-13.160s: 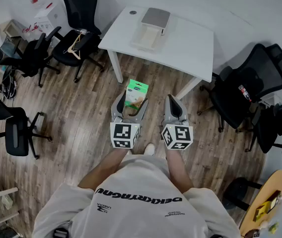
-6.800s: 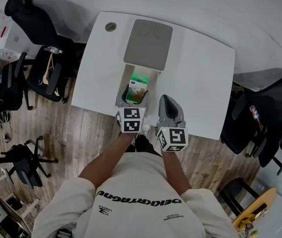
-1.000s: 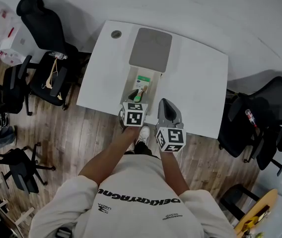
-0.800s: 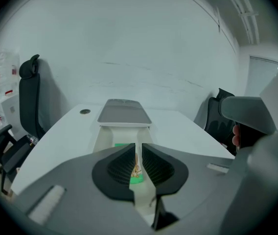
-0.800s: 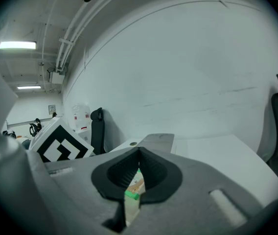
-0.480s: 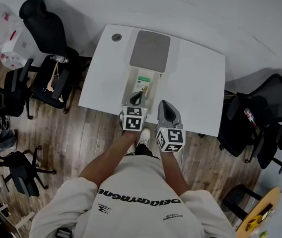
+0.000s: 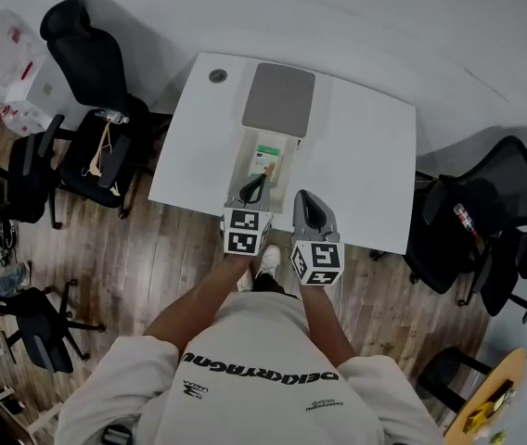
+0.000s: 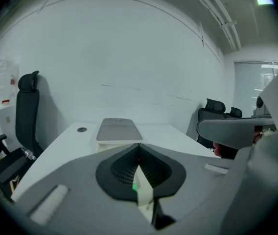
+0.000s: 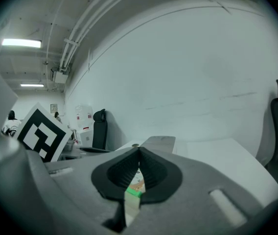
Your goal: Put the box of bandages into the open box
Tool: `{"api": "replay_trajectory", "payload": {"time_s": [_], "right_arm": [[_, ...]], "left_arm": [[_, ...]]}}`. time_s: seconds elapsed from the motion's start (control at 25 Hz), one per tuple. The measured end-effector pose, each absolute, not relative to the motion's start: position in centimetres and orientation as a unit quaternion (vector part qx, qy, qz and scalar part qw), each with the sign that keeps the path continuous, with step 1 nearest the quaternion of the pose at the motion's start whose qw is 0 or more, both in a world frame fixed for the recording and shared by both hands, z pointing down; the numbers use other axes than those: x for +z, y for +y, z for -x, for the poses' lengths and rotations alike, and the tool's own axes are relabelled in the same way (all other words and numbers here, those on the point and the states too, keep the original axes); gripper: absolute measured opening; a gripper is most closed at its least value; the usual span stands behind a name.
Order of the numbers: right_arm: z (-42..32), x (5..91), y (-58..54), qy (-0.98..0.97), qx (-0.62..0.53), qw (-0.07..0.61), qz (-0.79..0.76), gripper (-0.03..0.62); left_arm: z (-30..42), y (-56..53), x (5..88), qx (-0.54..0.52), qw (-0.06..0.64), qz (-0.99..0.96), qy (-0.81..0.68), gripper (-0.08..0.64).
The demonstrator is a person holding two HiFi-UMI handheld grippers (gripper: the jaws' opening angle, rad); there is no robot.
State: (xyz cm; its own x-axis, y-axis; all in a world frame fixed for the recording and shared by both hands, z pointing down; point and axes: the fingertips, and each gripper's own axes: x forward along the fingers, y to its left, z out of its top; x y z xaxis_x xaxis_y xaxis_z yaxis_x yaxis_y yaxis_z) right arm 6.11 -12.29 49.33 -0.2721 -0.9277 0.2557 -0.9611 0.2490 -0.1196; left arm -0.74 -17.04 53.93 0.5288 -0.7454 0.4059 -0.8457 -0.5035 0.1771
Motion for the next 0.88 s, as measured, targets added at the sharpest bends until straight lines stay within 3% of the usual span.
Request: {"api": "replay_trajectory", "payload": {"time_s": [0.88], "right_arm": [[-6.8, 49.0, -11.0, -0.796, 0.122, 0.04, -0.591, -0.002]], "left_arm": [[1.1, -14.4, 49.8, 0.075, 0.122, -0.878, -0.456, 0.002]]}}
